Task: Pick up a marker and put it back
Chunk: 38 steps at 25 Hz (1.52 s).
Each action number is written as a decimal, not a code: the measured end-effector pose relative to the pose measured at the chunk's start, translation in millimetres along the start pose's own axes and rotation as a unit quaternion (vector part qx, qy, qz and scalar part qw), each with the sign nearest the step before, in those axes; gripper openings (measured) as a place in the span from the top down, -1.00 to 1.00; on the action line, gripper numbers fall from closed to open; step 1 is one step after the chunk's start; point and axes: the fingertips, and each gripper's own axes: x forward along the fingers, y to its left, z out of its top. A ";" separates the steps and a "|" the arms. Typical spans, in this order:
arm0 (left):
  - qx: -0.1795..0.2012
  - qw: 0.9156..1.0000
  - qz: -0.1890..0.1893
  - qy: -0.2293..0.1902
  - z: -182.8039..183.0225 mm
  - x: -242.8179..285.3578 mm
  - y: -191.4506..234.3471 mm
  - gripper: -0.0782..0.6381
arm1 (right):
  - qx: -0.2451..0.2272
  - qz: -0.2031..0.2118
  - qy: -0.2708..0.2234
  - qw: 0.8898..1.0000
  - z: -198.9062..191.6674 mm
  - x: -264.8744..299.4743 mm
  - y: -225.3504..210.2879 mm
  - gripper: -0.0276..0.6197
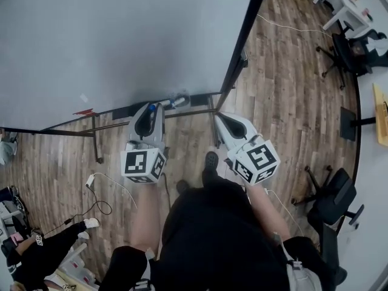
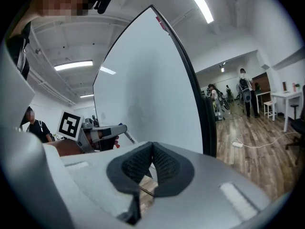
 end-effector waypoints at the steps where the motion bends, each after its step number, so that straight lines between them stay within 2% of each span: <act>1: 0.000 1.000 0.003 0.003 -2.6 5.7 -0.2 0.55 | -0.001 0.004 0.001 1.000 0.5 1.8 -3.1 0.91; 5: 0.006 1.000 0.014 0.022 -19.8 27.8 0.3 0.55 | -0.005 0.022 0.012 1.000 -1.4 10.4 -10.4 0.91; 8: 0.024 0.999 0.018 0.040 -34.4 42.0 0.9 0.55 | -0.004 0.030 0.014 0.999 -1.9 15.2 -14.4 0.91; 20: 0.082 0.989 0.037 0.120 -94.0 67.5 -4.3 0.55 | 0.009 0.034 0.020 0.999 -9.3 11.3 -31.4 0.91; 26: 0.088 0.986 0.031 0.137 -106.6 72.1 -8.4 0.54 | 0.012 0.029 0.018 0.999 -9.3 7.2 -34.7 0.91; 38: 0.084 0.986 0.015 0.145 -117.3 64.8 -14.7 0.48 | 0.011 0.022 0.018 1.000 -10.5 2.1 -25.7 0.91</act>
